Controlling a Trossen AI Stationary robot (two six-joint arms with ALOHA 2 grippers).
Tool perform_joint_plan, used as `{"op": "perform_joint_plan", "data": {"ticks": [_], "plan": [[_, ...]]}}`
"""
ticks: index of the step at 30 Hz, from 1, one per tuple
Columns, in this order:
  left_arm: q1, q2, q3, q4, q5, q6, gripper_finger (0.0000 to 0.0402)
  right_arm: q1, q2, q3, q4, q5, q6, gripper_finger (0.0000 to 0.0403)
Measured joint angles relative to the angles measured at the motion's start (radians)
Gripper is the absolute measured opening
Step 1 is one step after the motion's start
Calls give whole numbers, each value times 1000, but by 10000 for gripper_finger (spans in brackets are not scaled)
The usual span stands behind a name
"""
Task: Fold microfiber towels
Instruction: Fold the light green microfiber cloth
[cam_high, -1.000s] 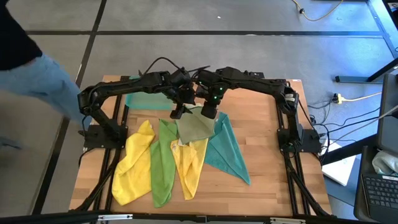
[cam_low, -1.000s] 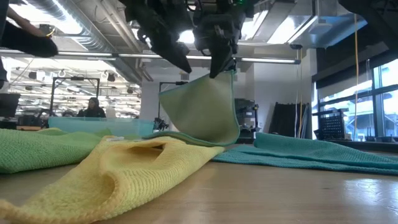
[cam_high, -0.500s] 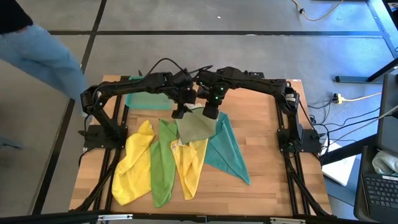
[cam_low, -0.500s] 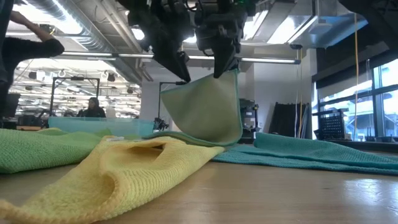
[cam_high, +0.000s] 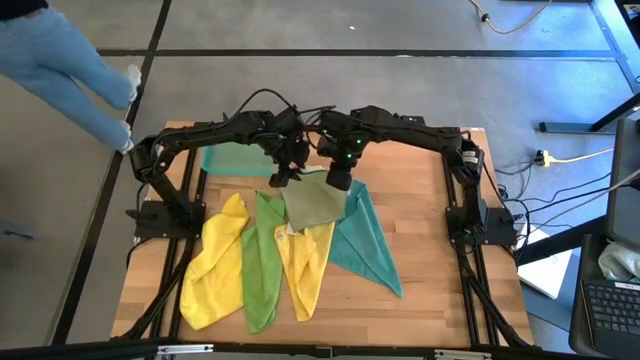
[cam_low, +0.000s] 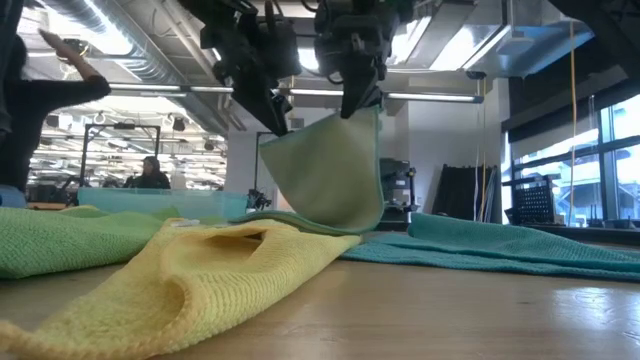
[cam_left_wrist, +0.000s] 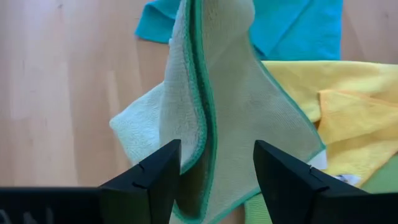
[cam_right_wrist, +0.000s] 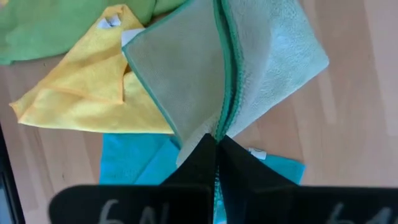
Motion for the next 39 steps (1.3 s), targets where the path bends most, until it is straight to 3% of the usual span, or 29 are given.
{"op": "perform_joint_plan", "data": {"ticks": [7, 11, 16, 29, 39], "plan": [[-28, -1, -8, 2, -75, 56, 195, 0, -1, 0, -1, 0, 0, 12], [-18, -2, -51, -12, -165, 56, 195, -3, -1, 0, -9, 1, -1, 12], [3, -2, -126, -29, -189, 47, 195, -12, 0, 0, -19, 2, -5, 12], [15, -77, -108, -28, -202, 3, 193, -19, 0, 0, -19, 2, -23, 12], [-29, -126, -104, 111, -119, 30, 193, -19, 2, 0, -18, 2, -23, 12]]}}
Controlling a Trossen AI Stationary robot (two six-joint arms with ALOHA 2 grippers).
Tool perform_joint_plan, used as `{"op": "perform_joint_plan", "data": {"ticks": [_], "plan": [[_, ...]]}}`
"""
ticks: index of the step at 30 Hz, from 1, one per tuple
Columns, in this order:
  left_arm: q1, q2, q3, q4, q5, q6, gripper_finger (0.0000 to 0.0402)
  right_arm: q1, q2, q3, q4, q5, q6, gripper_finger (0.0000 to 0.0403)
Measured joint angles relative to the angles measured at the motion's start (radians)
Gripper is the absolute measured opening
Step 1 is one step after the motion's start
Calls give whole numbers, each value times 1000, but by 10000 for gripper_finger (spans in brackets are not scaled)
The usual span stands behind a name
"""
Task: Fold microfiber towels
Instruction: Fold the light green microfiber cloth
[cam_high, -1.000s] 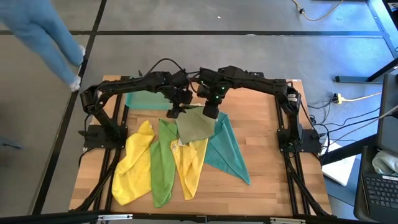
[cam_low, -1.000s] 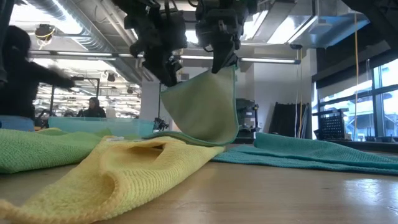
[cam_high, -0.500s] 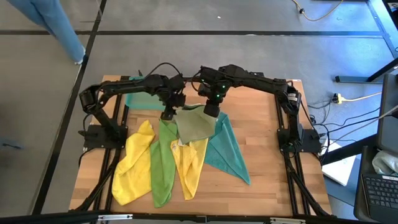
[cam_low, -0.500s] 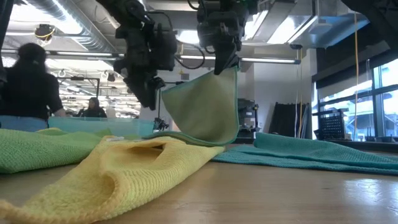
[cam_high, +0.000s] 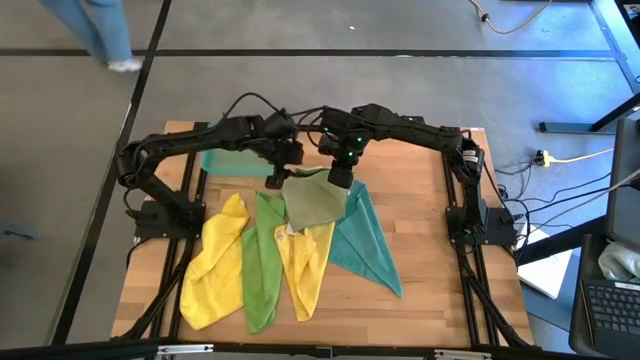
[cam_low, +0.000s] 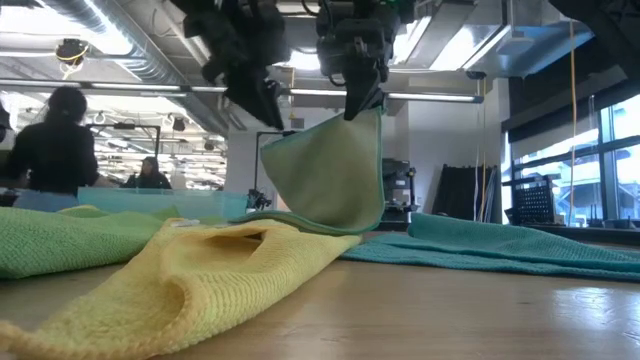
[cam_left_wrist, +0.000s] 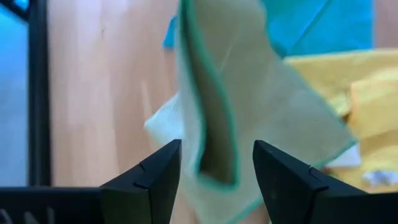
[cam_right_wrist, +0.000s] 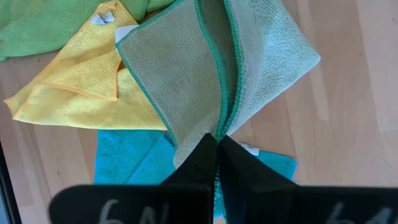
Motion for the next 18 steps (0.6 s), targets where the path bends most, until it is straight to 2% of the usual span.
{"op": "perform_joint_plan", "data": {"ticks": [3, 10, 16, 18], "plan": [[-25, 5, 0, 27, 40, 9, 196, 0, 0, 0, 0, 0, 0, 12], [-64, 32, 0, 37, 23, 44, 213, 0, 1, -1, 3, -1, 0, 12], [-64, 46, 0, 59, -85, 26, 214, 0, 1, -1, 5, -1, 2, 12], [-62, 49, 0, 71, -94, 25, 214, 0, 1, -1, 5, -1, 1, 12]]}}
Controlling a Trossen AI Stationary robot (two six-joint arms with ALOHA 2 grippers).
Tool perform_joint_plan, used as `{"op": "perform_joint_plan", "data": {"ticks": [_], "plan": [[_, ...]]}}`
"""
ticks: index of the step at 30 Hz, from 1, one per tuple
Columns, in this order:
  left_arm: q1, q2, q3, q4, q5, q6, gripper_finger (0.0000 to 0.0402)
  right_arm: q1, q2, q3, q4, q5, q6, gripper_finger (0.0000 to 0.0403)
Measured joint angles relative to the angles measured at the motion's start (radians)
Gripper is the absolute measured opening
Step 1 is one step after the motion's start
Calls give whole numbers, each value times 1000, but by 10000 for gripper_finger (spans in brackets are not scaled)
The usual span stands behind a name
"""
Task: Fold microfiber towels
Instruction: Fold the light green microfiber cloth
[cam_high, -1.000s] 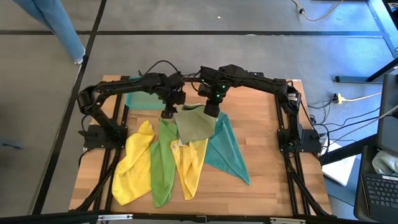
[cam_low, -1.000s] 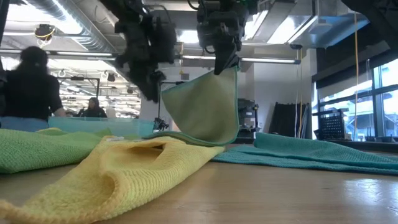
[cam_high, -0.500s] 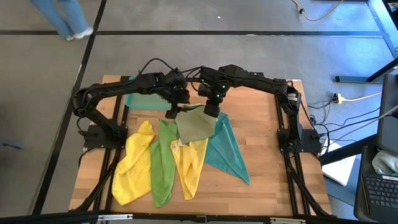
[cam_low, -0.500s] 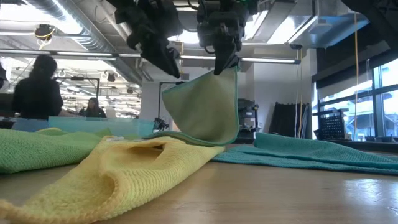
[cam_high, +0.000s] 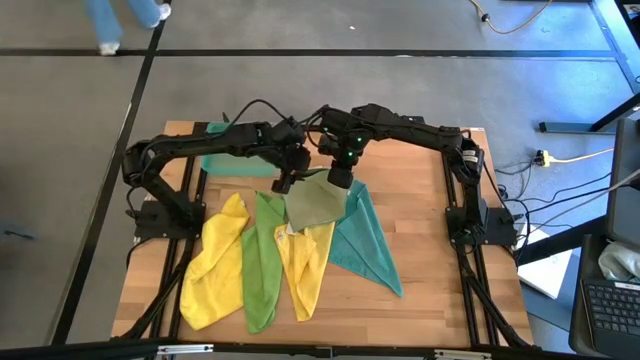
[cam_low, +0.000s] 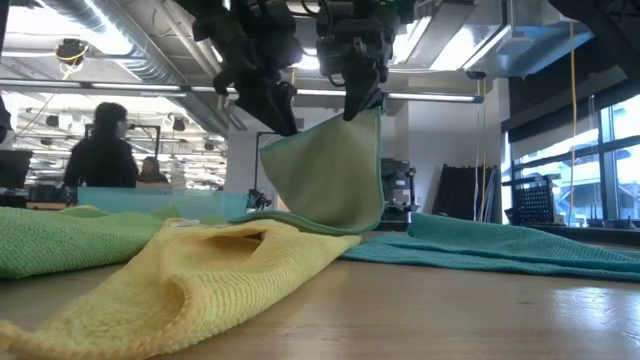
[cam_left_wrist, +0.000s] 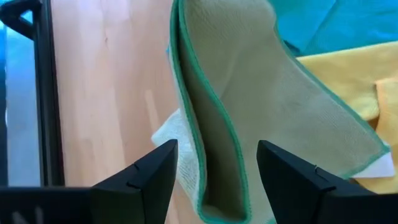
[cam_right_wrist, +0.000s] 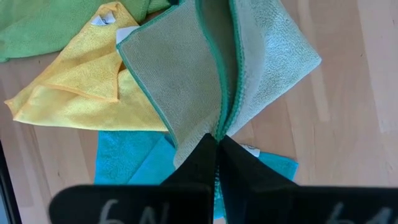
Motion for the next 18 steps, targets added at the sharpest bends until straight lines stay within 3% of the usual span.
{"op": "perform_joint_plan", "data": {"ticks": [10, 18], "plan": [[-25, 0, -46, 15, 21, -52, 215, 0, 0, 0, 7, 0, 1, 12], [-38, 0, -121, 5, -158, -52, 215, 0, 0, 0, 7, 0, 3, 12]]}}
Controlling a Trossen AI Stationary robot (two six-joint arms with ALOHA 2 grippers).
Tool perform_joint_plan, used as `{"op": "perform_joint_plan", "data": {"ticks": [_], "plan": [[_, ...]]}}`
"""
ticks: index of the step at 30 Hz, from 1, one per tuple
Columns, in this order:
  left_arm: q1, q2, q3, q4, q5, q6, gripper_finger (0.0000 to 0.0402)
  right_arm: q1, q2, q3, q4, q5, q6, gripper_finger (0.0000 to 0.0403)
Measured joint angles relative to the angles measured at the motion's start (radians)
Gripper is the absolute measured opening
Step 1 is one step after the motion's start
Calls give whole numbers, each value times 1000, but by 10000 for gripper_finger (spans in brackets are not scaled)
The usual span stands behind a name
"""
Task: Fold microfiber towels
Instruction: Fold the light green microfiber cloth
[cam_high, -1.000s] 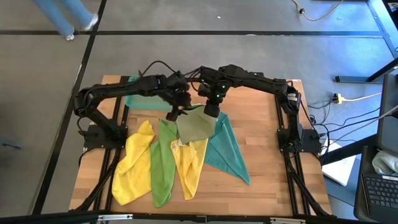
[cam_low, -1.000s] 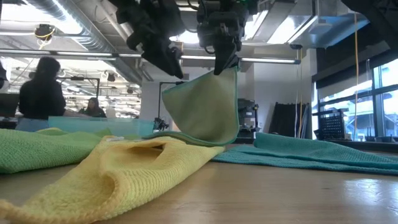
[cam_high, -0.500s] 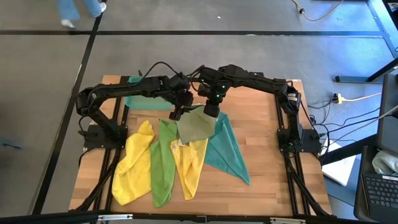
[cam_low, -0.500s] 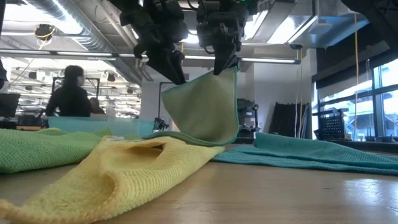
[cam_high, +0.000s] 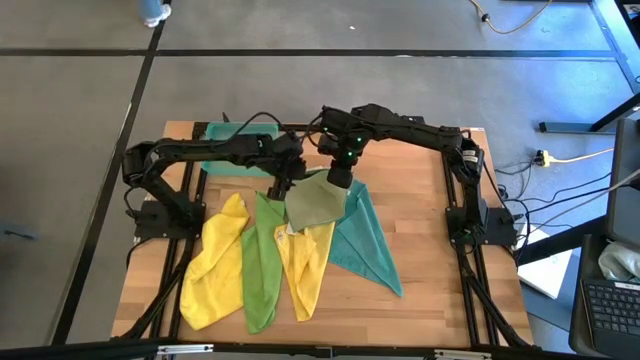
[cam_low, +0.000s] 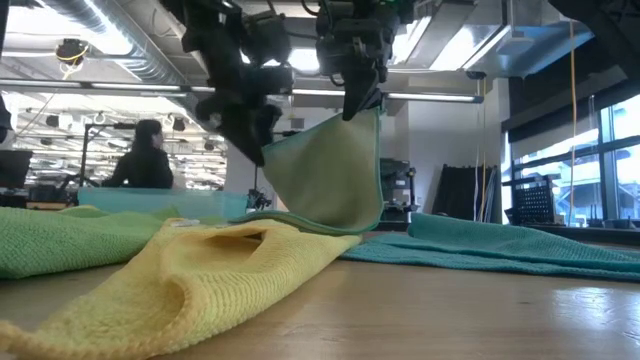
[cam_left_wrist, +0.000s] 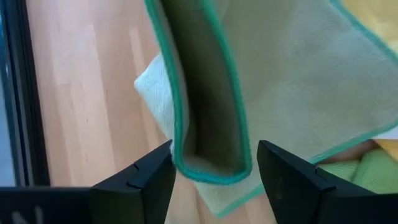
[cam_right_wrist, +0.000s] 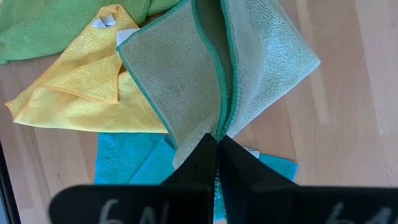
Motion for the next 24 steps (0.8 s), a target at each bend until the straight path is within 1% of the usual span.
{"op": "perform_joint_plan", "data": {"ticks": [4, 10, 19, 24], "plan": [[2, 0, 0, 0, -25, -2, 213, 0, 0, 0, 0, 0, 0, 12], [2, 0, 0, 6, -26, -31, 211, 0, 0, 0, -1, 0, 13, 12], [2, 0, 0, 6, -28, -33, 210, 0, 0, 0, -1, 0, 15, 12], [2, 0, 0, 6, -68, -33, 210, 0, 0, 0, -1, 0, 15, 12]]}}
